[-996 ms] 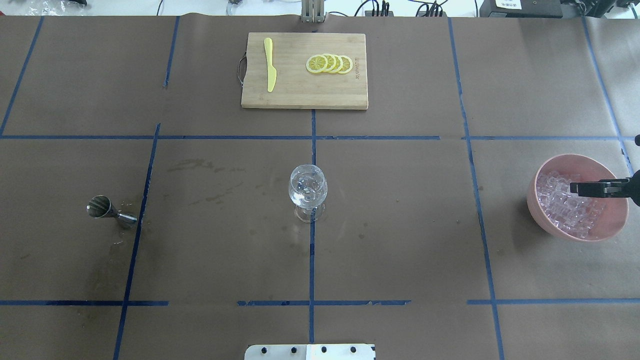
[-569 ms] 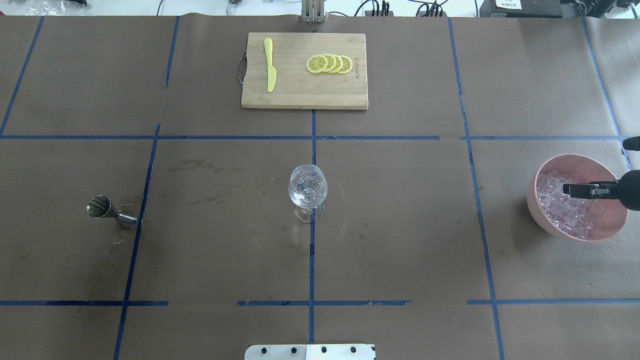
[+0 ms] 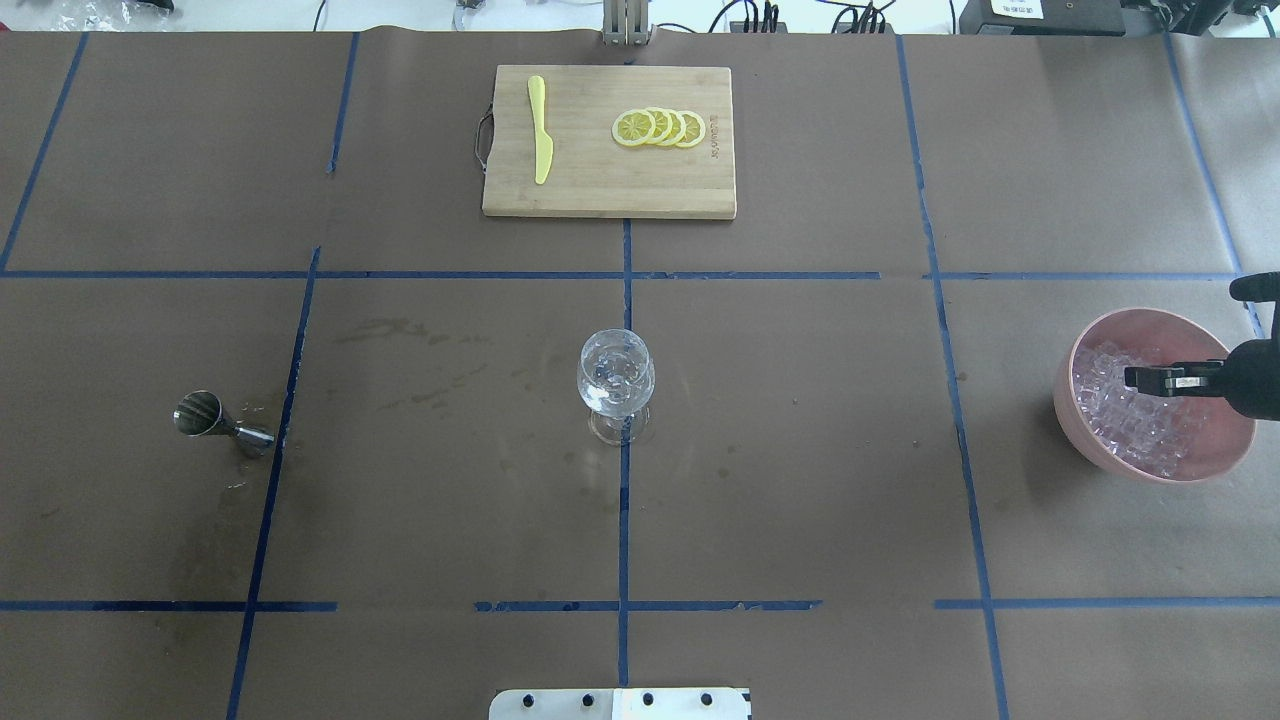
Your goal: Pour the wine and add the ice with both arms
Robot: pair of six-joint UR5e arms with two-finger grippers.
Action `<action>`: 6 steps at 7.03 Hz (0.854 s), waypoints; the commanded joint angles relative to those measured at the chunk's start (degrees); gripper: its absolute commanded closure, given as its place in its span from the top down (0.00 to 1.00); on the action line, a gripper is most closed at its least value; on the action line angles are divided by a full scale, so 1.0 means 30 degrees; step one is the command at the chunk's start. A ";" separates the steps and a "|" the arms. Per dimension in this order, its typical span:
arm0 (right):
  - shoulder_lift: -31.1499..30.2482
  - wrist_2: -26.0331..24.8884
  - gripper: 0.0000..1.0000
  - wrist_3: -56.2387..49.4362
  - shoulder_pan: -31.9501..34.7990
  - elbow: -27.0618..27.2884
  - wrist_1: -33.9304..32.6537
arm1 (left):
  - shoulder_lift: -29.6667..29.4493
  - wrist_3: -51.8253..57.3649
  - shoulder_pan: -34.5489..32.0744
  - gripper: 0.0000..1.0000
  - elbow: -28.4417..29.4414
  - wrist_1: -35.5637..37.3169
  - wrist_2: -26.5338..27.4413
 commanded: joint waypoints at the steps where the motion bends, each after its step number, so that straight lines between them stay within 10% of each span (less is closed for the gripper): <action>1: -0.0059 0.0071 0.00 -0.0101 0.0011 0.0140 -0.0004 | 0.0000 0.0029 0.0000 1.00 0.0029 0.0000 0.0000; 6: 0.1364 0.2327 0.00 -0.0219 0.1388 0.4461 -0.3960 | 0.0000 0.0029 0.0000 1.00 0.0088 0.0000 0.0000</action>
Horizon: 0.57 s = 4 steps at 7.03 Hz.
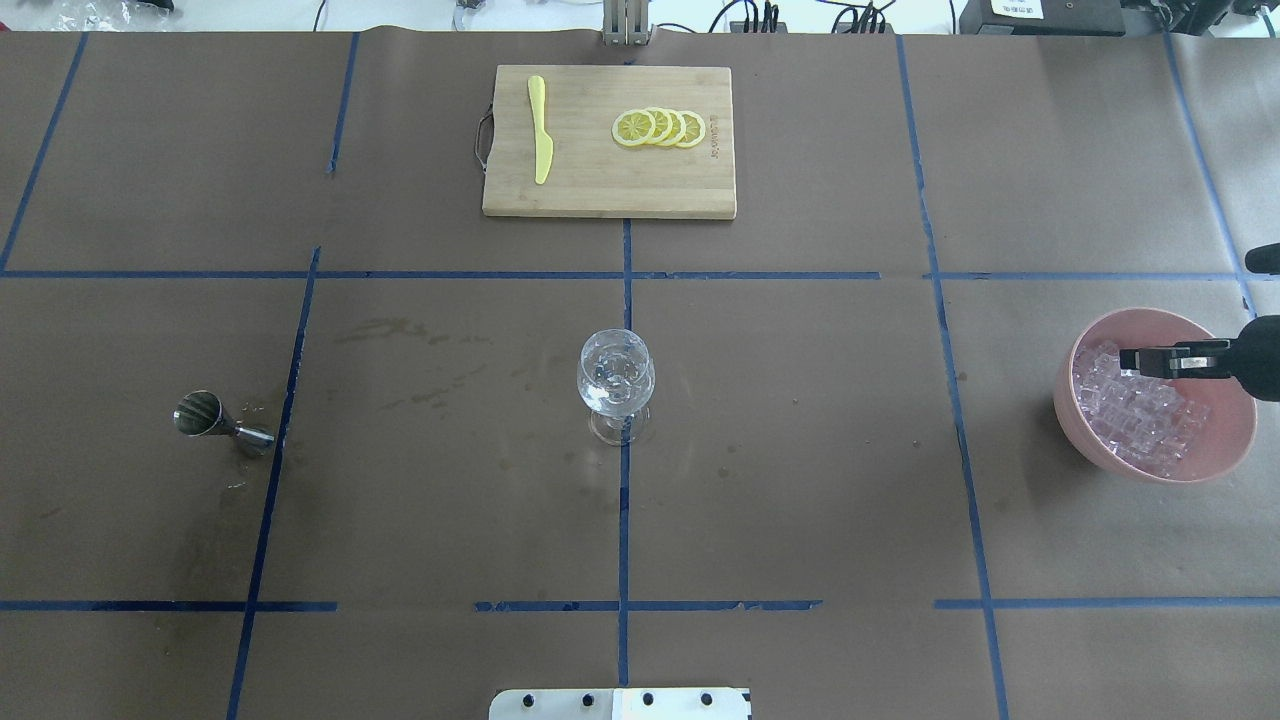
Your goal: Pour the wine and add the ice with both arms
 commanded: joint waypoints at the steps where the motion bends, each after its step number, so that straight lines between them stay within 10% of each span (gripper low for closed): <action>1: 0.3267 0.0288 0.00 0.0014 0.0246 0.2274 -0.4869 | 0.0001 0.0003 0.0000 1.00 -0.0026 0.0000 0.0000; 4: 0.9974 0.0026 0.00 0.0423 -0.1155 0.2367 -1.1455 | -0.0175 -0.0026 0.0029 1.00 -0.0056 0.0000 0.0000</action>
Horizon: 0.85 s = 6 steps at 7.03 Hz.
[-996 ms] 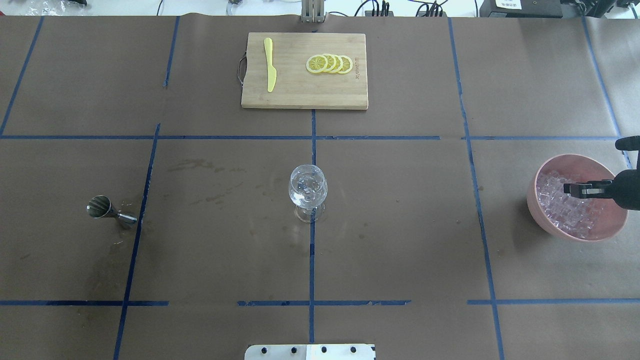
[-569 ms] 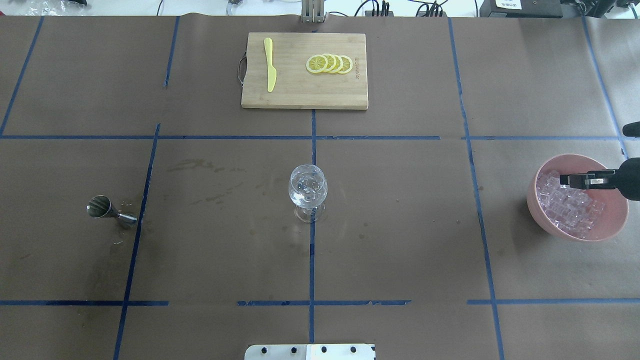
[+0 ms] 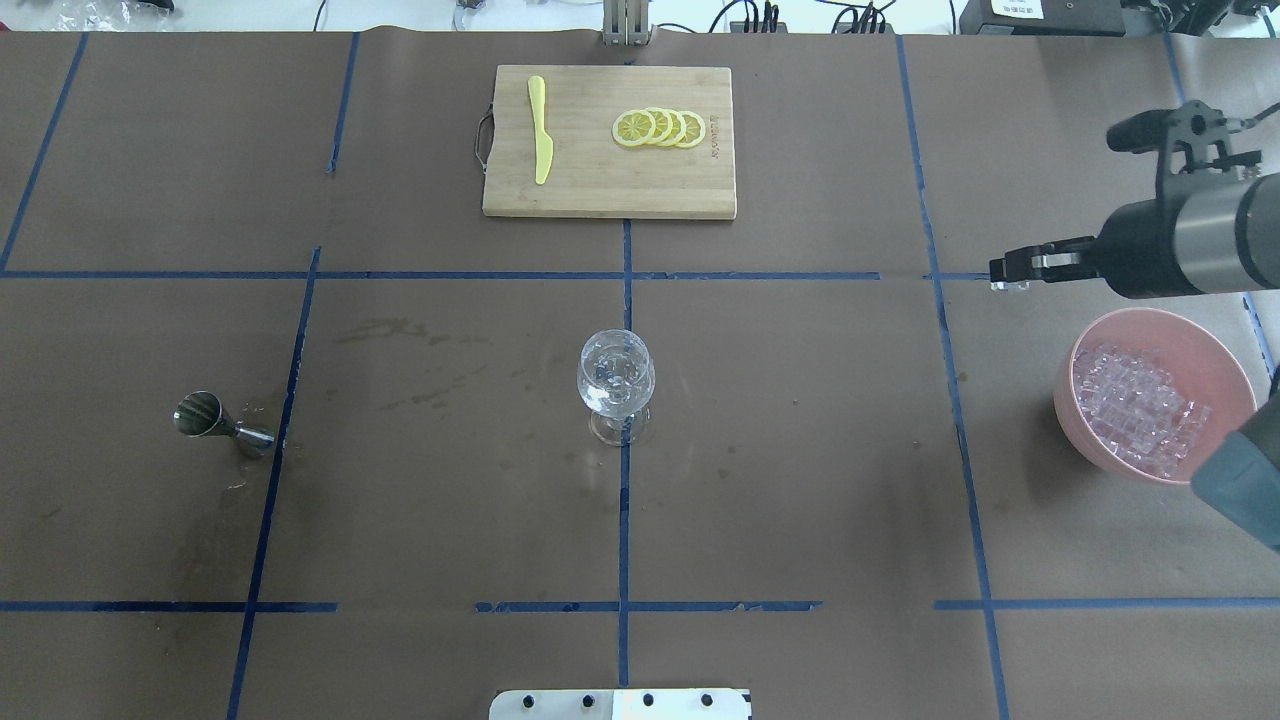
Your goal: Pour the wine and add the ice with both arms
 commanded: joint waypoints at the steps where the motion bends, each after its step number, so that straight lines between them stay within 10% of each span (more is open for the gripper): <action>1: 0.5121 -0.0522 0.00 0.0930 -0.1323 0.0050 -0.5955 | -0.0062 -0.0024 0.0023 1.00 -0.0013 0.0000 0.0000; 6: 1.2664 -0.6698 0.00 0.5793 -0.7387 -0.1554 -1.2894 | -0.0237 -0.0024 0.0023 1.00 0.0016 0.0000 0.0000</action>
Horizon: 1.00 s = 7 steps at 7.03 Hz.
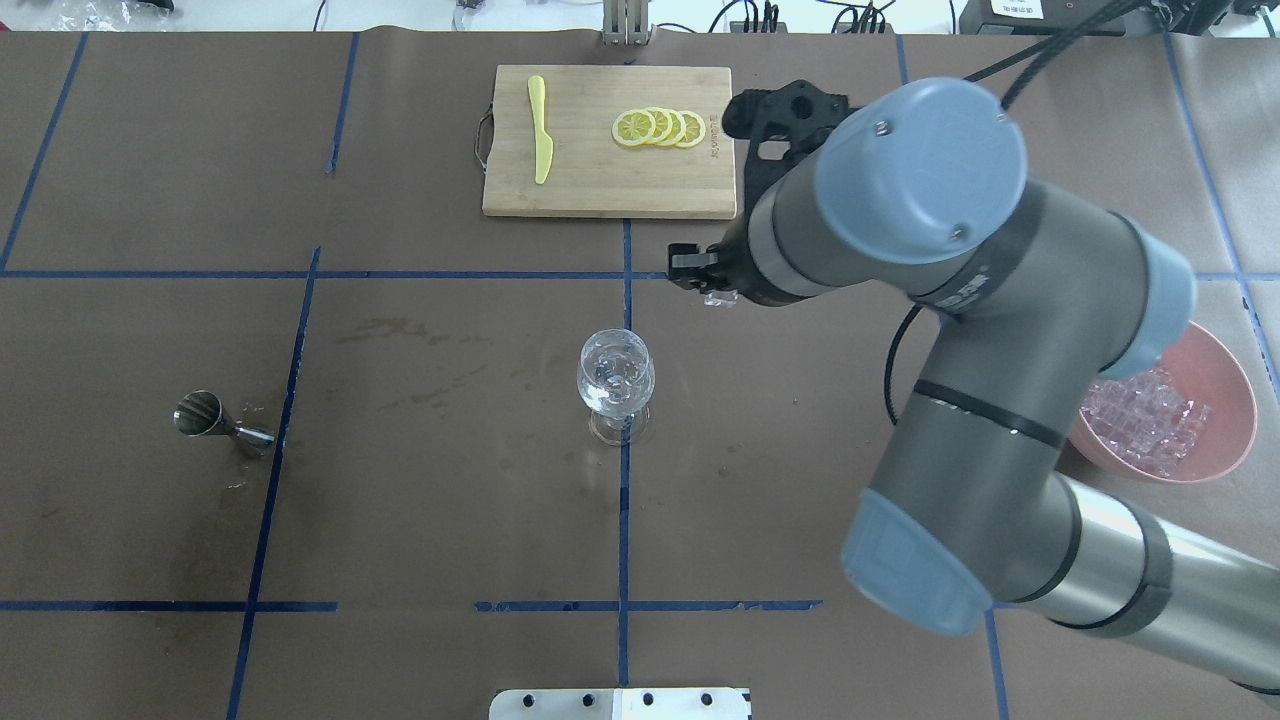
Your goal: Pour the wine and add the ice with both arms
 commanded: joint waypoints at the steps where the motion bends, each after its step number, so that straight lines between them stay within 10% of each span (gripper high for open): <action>1: 0.1798 -0.2084 0.00 0.1207 -0.1921 -0.1284 -0.0847 | -0.0013 0.0000 0.0000 1.00 0.0044 0.0001 0.0000; 5: 0.2036 -0.2648 0.21 0.1736 -0.2894 -0.1582 -0.0848 | -0.0013 0.0000 0.0000 1.00 0.0074 0.0001 0.0000; 6: 0.2007 -0.2677 0.38 0.1707 -0.2982 -0.1611 -0.0848 | -0.0013 0.0000 0.0000 1.00 0.0074 0.0001 0.0000; 7: 0.2036 -0.2649 0.84 0.1707 -0.2983 -0.1611 -0.0819 | -0.0013 0.0000 0.0000 1.00 0.0074 0.0001 0.0000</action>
